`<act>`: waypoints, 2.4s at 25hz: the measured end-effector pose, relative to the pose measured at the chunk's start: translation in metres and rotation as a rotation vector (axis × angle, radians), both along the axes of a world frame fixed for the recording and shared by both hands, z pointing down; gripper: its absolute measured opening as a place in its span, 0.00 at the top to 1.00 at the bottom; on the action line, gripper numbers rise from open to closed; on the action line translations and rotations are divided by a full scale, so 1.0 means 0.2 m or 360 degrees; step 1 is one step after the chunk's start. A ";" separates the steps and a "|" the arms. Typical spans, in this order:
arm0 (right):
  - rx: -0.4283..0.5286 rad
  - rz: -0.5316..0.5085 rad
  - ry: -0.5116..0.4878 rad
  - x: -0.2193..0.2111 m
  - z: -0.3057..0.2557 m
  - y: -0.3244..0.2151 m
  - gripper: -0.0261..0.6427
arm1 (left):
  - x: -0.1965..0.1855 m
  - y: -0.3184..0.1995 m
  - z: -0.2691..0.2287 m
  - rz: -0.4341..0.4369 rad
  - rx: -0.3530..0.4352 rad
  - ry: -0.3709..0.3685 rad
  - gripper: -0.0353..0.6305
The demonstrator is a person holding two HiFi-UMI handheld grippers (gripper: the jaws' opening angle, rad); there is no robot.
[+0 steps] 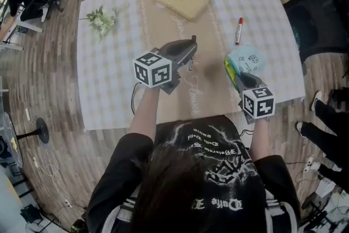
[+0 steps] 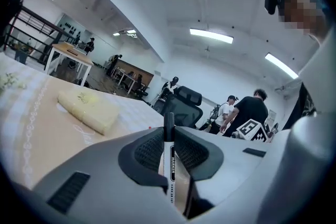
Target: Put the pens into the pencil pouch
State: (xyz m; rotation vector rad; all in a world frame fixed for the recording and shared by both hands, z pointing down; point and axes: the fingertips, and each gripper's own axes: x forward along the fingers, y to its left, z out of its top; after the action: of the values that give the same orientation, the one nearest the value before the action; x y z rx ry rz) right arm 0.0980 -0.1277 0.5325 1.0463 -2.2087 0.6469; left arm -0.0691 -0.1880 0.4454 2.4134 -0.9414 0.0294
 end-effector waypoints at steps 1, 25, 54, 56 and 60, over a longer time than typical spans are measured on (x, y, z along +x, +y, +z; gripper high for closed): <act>-0.0002 0.0003 -0.0008 0.00 0.00 0.00 0.90 | 0.02 0.01 -0.02 -0.0008 0.0011 0.0039 0.83; -0.0266 0.0305 -0.0546 -0.13 -0.12 0.05 0.90 | 0.36 0.02 -0.34 -0.0177 0.0156 0.0651 0.83; -0.0162 0.0443 -0.0786 -0.10 -0.34 -0.05 0.90 | 0.57 0.14 0.00 -0.0067 0.0123 0.0017 0.83; -0.0144 0.0444 -0.0799 -0.09 -0.36 -0.06 0.90 | 0.58 0.16 0.03 -0.0017 0.0132 -0.0053 0.83; -0.0117 0.0423 -0.0797 -0.09 -0.39 -0.08 0.90 | 0.64 0.20 0.09 0.0125 0.0107 -0.0197 0.83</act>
State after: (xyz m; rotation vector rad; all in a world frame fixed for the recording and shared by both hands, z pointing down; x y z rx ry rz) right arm 0.0808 -0.1431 0.4550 1.2559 -2.4516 1.2101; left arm 0.0579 -0.1480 0.4627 2.5341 -0.9143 0.1806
